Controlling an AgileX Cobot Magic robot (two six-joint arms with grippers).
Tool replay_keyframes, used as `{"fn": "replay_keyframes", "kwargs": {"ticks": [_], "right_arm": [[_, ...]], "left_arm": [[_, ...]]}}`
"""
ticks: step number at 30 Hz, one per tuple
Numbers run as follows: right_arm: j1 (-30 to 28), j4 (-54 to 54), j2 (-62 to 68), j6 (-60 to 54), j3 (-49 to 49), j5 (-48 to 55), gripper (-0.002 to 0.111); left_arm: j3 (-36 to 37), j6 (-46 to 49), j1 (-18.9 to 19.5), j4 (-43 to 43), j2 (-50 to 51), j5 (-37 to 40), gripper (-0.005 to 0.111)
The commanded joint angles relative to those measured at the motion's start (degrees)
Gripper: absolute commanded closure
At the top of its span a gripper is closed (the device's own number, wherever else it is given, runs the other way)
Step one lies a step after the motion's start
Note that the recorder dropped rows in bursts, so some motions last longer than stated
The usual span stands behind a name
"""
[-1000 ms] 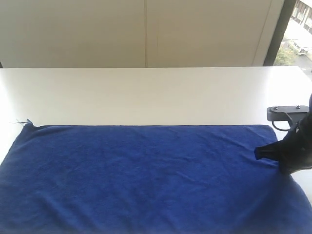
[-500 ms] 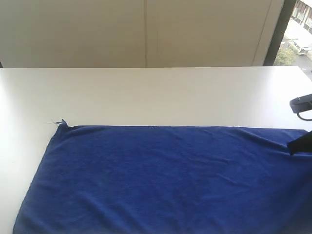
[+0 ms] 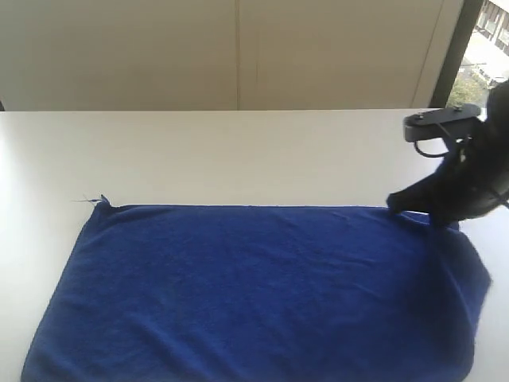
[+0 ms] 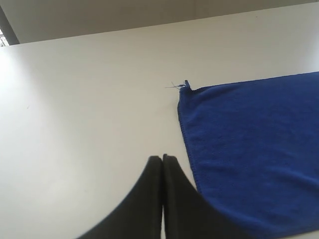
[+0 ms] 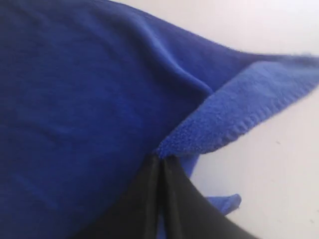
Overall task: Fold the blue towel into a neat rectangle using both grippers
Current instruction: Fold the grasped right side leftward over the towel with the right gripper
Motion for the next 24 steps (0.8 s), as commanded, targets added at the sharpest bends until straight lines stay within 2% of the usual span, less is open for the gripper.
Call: {"fn": "replay_keyframes", "kwargs": {"ticks": [1, 11, 24], "right_arm": [[7.2, 6.2, -0.6, -0.7, -3.6, -2.3, 0.108], [22.2, 11.4, 4.5, -0.7, -15.8, -2.8, 0.108], [34.8, 12.9, 16.6, -0.2, -31.0, -2.8, 0.108]], "left_arm": [[0.2, -0.5, 0.0, -0.7, -0.5, 0.1, 0.107], [0.2, -0.5, 0.0, -0.7, -0.5, 0.1, 0.107], [0.2, -0.5, 0.0, -0.7, -0.5, 0.1, 0.107]]}}
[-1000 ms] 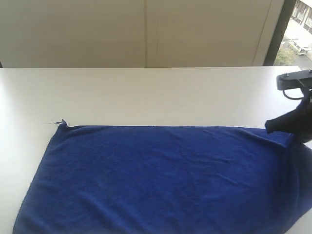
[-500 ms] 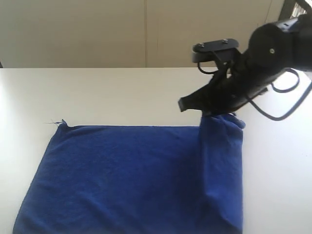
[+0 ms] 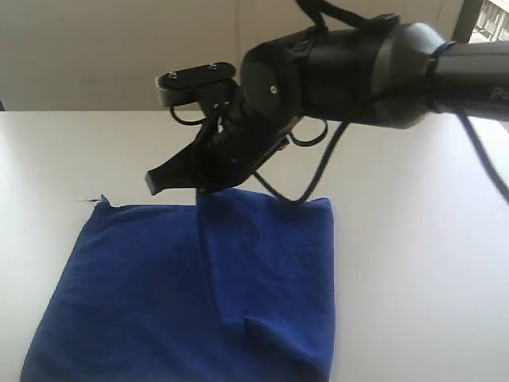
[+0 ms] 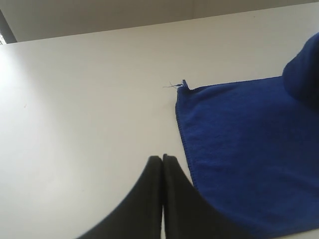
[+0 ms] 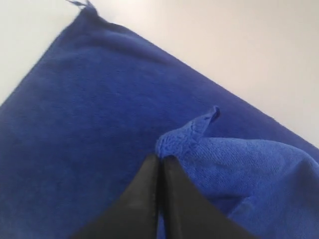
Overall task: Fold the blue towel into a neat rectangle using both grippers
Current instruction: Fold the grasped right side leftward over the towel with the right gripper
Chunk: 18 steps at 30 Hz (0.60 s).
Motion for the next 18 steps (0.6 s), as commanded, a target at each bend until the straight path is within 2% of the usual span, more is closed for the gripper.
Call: {"fn": "replay_keyframes", "kwargs": {"ticks": [1, 8, 14, 17, 18], "right_arm": [[3.1, 0.7, 3.0, -0.1, -5.3, -0.4, 0.108], [5.8, 2.1, 7.5, 0.0, -12.9, -0.2, 0.108], [6.4, 3.4, 10.9, 0.0, -15.2, -0.3, 0.108], [6.5, 5.3, 12.2, 0.0, -15.2, -1.4, 0.099], [6.5, 5.8, 12.6, 0.0, -15.2, -2.2, 0.09]], "left_arm": [[0.2, -0.5, 0.0, -0.2, -0.5, 0.1, 0.107], [0.2, -0.5, 0.0, -0.2, -0.5, 0.1, 0.107], [0.2, -0.5, 0.0, -0.2, -0.5, 0.1, 0.107], [0.2, -0.5, 0.0, -0.2, -0.5, 0.1, 0.107], [0.2, -0.5, 0.0, -0.2, -0.5, 0.1, 0.107]]}}
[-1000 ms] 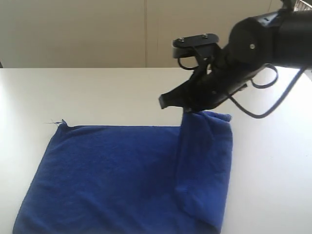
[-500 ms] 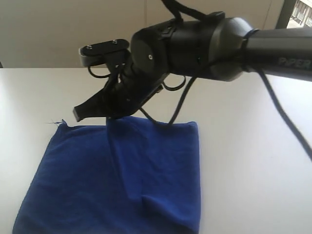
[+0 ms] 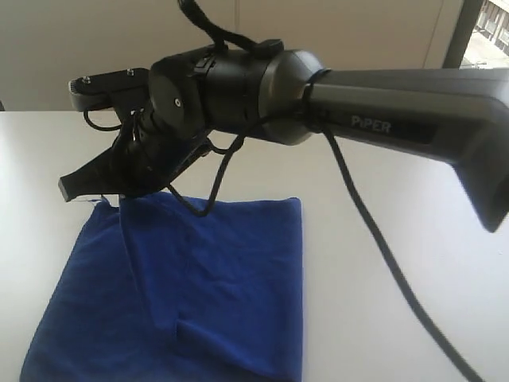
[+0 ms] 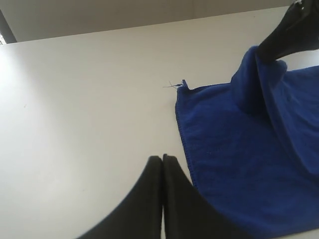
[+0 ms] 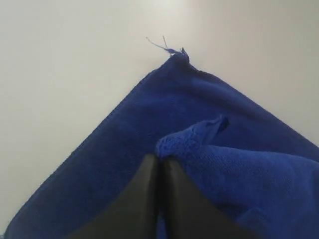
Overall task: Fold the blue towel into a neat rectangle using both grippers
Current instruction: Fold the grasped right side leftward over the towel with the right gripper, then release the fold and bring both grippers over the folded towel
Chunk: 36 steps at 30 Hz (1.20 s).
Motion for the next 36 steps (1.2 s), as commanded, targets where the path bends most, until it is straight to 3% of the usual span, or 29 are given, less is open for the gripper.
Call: {"fn": "replay_keyframes", "kwargs": {"ticks": [1, 5, 6, 8, 13, 16, 21, 23, 24, 28, 32, 36], "right_arm": [[0.3, 2.5, 1.5, 0.0, -0.4, -2.6, 0.083], [0.3, 2.8, 0.8, -1.3, -0.4, -5.5, 0.043], [0.3, 2.1, 0.2, -2.3, -0.4, -5.8, 0.036], [0.2, -1.9, -1.3, -2.9, -0.4, -5.8, 0.034], [-2.8, -17.7, -5.6, 0.3, -0.4, 2.0, 0.051], [-6.1, -20.7, -5.6, 0.0, -0.1, 10.1, 0.064], [-11.6, -20.8, -4.3, -2.7, 6.0, 10.9, 0.089], [-14.4, -20.3, -2.5, -2.7, 9.8, 9.5, 0.104], [-15.1, -20.2, -1.9, -2.7, 12.3, 8.4, 0.108], [-15.1, -19.6, -1.8, -3.6, 16.6, 5.4, 0.108], [-15.1, -10.6, -1.8, -7.0, 22.7, 0.4, 0.108], [-15.1, -6.8, -1.8, -11.3, 27.9, -0.8, 0.108]], "left_arm": [[0.2, -0.5, 0.0, -0.2, -0.5, 0.1, 0.107], [0.2, -0.5, 0.0, -0.2, -0.5, 0.1, 0.107], [0.2, -0.5, 0.0, -0.2, -0.5, 0.1, 0.107], [0.2, -0.5, 0.0, -0.2, -0.5, 0.1, 0.107], [0.2, -0.5, 0.0, -0.2, -0.5, 0.1, 0.107], [0.2, -0.6, 0.0, -0.8, -0.5, -0.8, 0.107], [0.2, -0.5, 0.0, -11.9, 1.1, -7.9, 0.107], [0.2, 4.6, 0.0, -19.8, 6.1, -7.3, 0.107], [-0.1, 12.8, 0.0, -26.5, 11.7, -7.2, 0.107], [-6.8, 24.6, 0.0, -30.8, 24.8, -5.3, 0.107], [-24.5, 33.6, 0.0, -30.7, 48.3, 3.9, 0.107], [-30.7, 35.7, 0.0, -30.6, 60.0, -0.5, 0.107]]}}
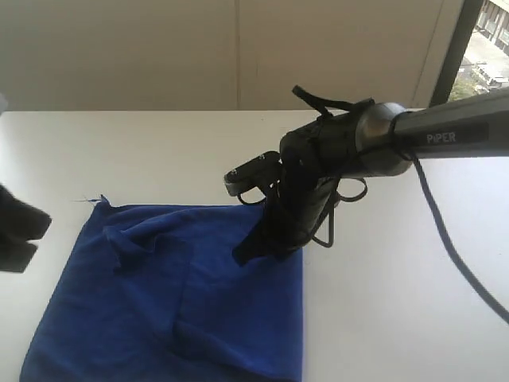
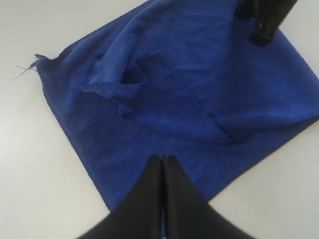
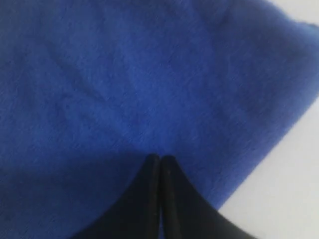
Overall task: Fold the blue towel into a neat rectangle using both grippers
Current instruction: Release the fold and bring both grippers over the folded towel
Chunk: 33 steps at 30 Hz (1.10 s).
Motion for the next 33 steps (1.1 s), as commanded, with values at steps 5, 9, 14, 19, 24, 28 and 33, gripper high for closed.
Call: {"fn": "replay_keyframes", "kwargs": {"ticks": [5, 9, 14, 19, 24, 28, 33], "right_arm": [[-2.3, -15.3, -0.4, -0.1, 10.7, -0.2, 0.108], [-4.6, -17.4, -0.7, -0.6, 11.6, -0.2, 0.108], [-4.5, -15.8, -6.3, -0.1, 11.6, -3.2, 0.108], [-4.2, -11.5, -13.7, -0.9, 11.6, -4.7, 0.108], [-4.2, 8.0, -17.8, -16.4, 11.6, -6.3, 0.103], [-4.2, 29.5, -16.6, -33.6, 11.6, -6.3, 0.087], [-4.2, 45.0, -10.0, -44.7, 7.5, -6.2, 0.061]], "left_arm": [[-4.5, 4.2, 0.0, -0.4, 13.2, -1.1, 0.107], [-4.5, 4.4, 0.0, 0.6, 16.7, -3.1, 0.107], [-4.6, 4.4, 1.4, 0.4, 22.9, -8.4, 0.107], [-7.3, 10.2, 7.5, -6.6, 30.5, -6.5, 0.107], [-12.2, 38.0, 14.1, -33.8, 37.6, 1.9, 0.107], [-16.7, 52.2, 20.8, -49.5, 43.9, 15.3, 0.107], [-17.9, 53.8, 25.2, -50.7, 49.3, 17.9, 0.107]]}}
